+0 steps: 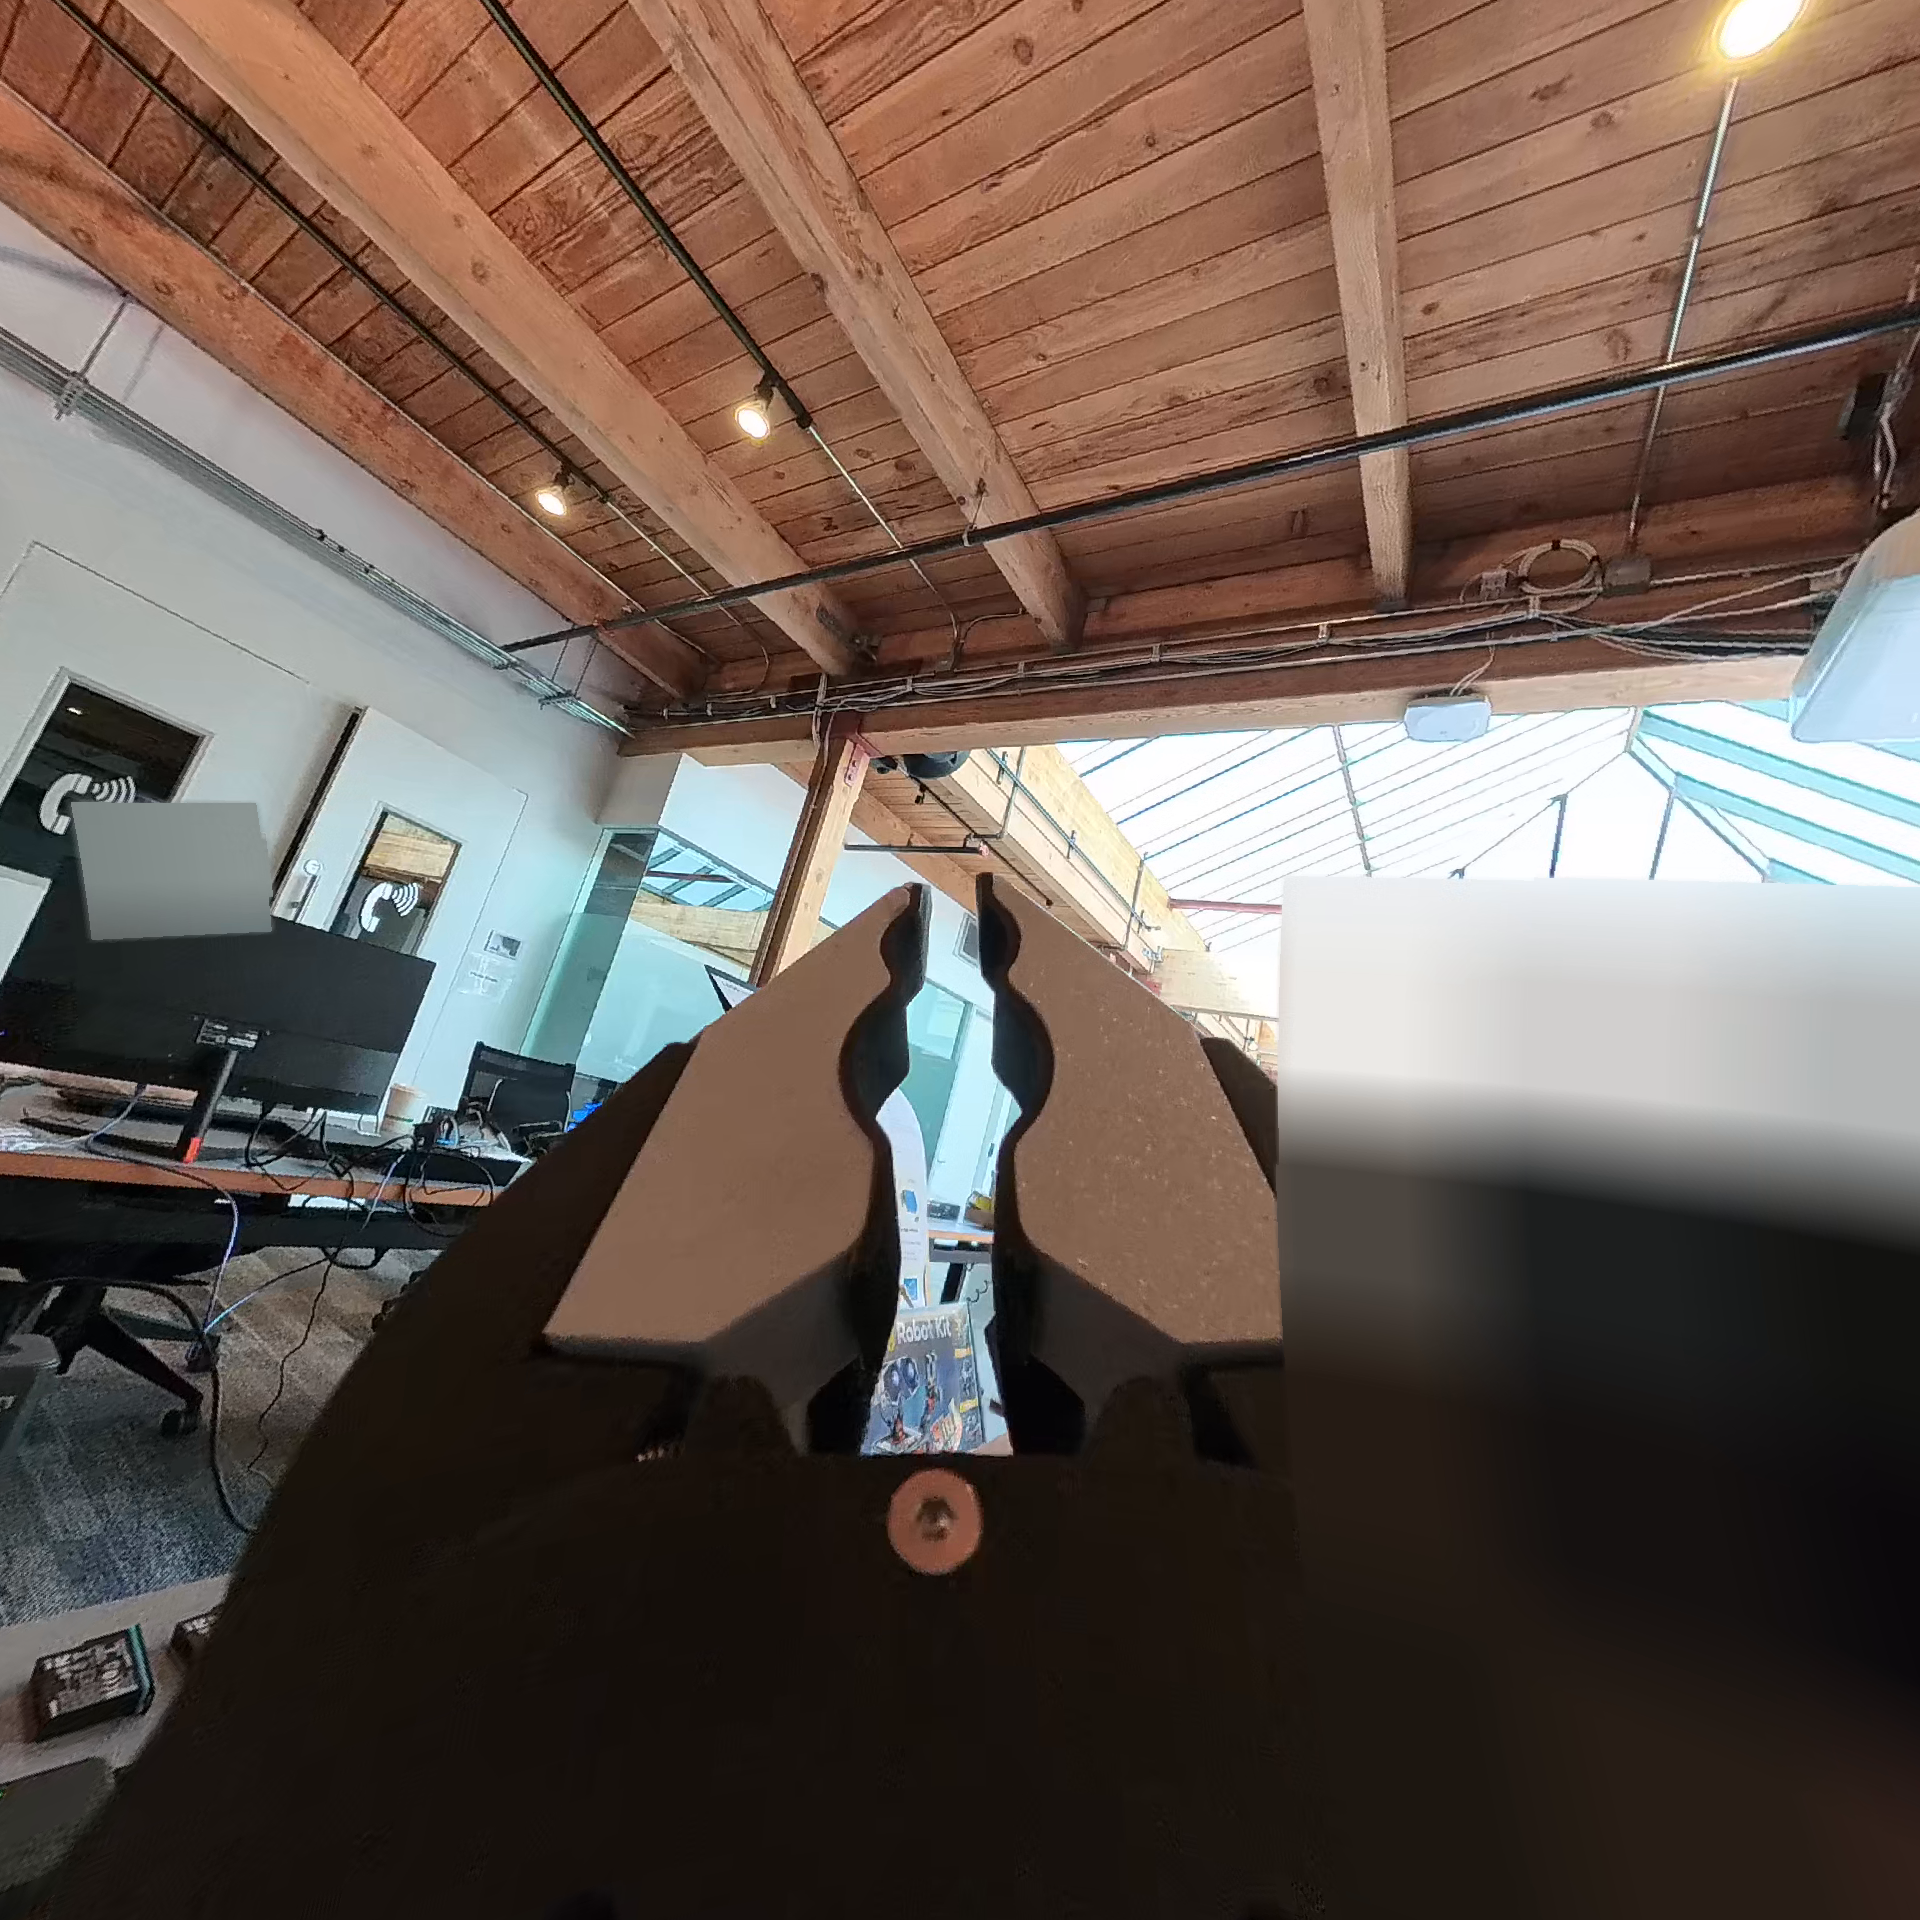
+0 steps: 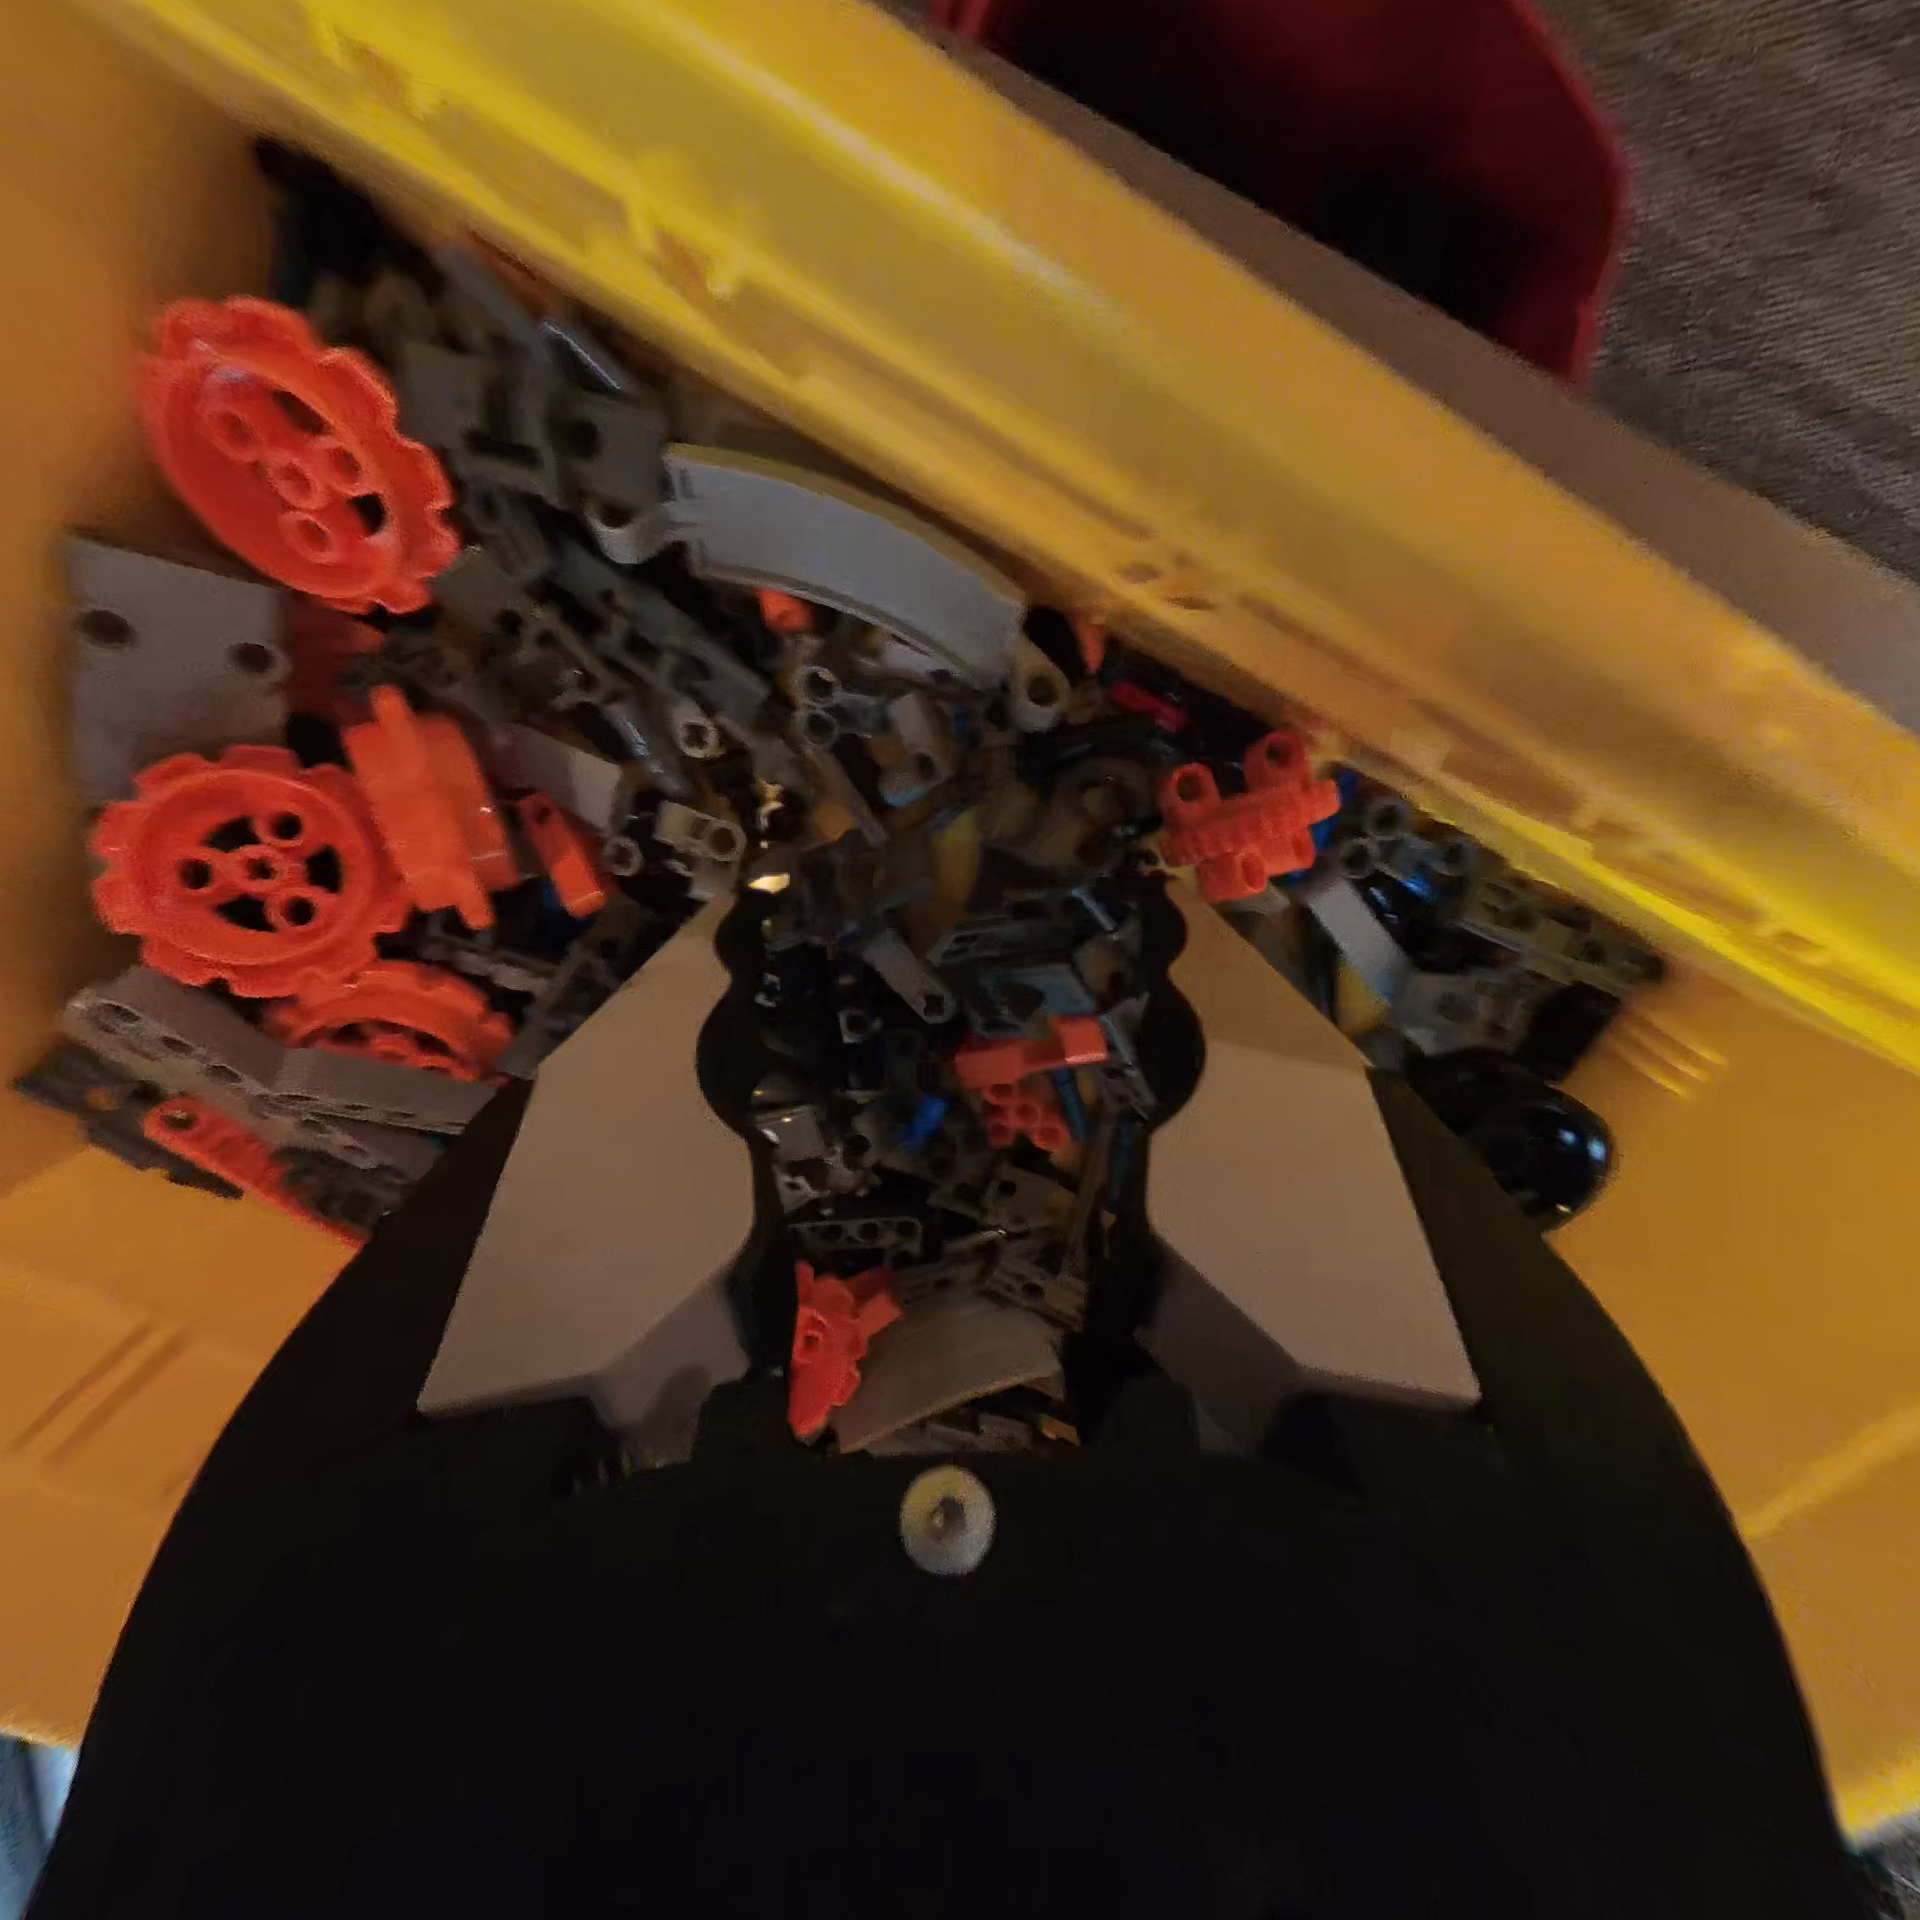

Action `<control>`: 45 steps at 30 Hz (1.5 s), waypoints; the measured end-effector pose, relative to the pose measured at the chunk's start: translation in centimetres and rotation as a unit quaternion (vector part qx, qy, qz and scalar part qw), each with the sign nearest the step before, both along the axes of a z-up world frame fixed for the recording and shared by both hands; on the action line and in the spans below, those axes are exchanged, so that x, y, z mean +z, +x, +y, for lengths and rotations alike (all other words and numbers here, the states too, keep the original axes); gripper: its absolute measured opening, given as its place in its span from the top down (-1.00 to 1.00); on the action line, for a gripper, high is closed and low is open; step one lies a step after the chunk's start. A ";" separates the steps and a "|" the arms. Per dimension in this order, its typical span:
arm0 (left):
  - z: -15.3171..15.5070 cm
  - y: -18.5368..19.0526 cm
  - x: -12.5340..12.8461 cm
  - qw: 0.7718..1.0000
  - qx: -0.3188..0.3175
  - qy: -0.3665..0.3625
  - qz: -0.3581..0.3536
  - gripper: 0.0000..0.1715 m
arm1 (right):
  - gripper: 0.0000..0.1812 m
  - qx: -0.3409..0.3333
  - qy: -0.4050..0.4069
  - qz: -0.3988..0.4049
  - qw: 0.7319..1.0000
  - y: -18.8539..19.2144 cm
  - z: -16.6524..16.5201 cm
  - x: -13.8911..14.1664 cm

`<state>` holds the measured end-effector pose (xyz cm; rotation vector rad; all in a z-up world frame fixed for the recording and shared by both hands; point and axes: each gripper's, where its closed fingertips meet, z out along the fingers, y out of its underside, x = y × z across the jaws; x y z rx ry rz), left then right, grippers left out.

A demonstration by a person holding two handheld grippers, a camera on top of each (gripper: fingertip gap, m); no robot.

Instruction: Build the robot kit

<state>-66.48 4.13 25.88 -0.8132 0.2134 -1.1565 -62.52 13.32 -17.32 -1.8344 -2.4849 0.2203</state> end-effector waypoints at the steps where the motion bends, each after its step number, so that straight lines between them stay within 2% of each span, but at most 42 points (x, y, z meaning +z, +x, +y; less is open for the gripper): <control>1: 0.0 0.0 0.0 1.000 0.000 0.001 0.000 0.92 | 0.34 -0.002 -0.001 -0.001 1.000 0.0 -0.1 -0.1; 2: -0.1 0.0 0.0 1.000 0.001 0.001 0.000 0.92 | 0.50 0.007 0.009 -0.008 1.000 0.4 0.0 -0.2; 4: -0.1 0.0 0.0 1.000 0.000 0.001 0.001 0.92 | 0.54 0.027 0.030 -0.027 0.999 1.1 0.2 -0.5; 5: -0.1 0.0 0.0 1.000 -0.001 0.001 0.001 0.92 | 0.64 0.029 0.034 -0.033 0.998 1.5 0.2 -0.4; 9: -0.2 -0.1 0.0 1.000 -0.001 0.002 -0.002 0.92 | 0.73 0.025 0.035 -0.047 0.998 2.7 0.3 0.1; 11: -0.2 -0.2 0.1 1.000 0.000 0.003 -0.002 0.92 | 0.93 0.027 0.031 -0.051 0.998 3.4 0.3 0.8; 18: -0.3 -0.3 0.1 1.000 0.000 0.003 -0.003 0.92 | 0.93 0.001 -0.003 -0.064 0.998 6.3 -0.3 2.5; 25: -0.2 0.0 0.0 1.000 -0.002 0.002 0.000 0.92 | 0.92 0.024 -0.061 -0.095 0.993 9.6 -4.7 3.2; 28: -0.1 0.1 0.0 1.000 -0.002 0.002 0.001 0.92 | 0.83 0.037 -0.057 -0.079 0.995 9.0 -5.1 3.5; 31: -0.1 0.2 0.0 1.000 -0.002 0.001 0.001 0.92 | 0.76 0.012 -0.051 -0.029 0.998 6.3 -3.7 4.2; 36: -0.2 0.0 0.0 1.000 -0.002 0.002 -0.001 0.92 | 0.74 -0.039 -0.064 0.151 0.986 -1.2 -0.8 7.0; 38: -0.2 0.0 0.0 1.000 -0.002 0.003 -0.001 0.92 | 0.63 0.002 -0.067 0.193 0.979 -3.1 -0.8 7.5; 42: -0.2 0.1 0.0 1.000 -0.003 0.004 -0.001 0.92 | 0.49 0.164 0.000 0.180 0.970 -3.7 -0.8 5.1; 43: -0.2 0.1 0.0 1.000 -0.004 0.004 -0.001 0.92 | 0.47 0.182 0.010 0.177 0.967 -3.9 -0.7 4.5; 45: -0.2 0.2 0.0 1.000 -0.005 0.004 0.000 0.92 | 0.53 0.190 -0.023 0.155 0.969 -3.7 -1.2 3.5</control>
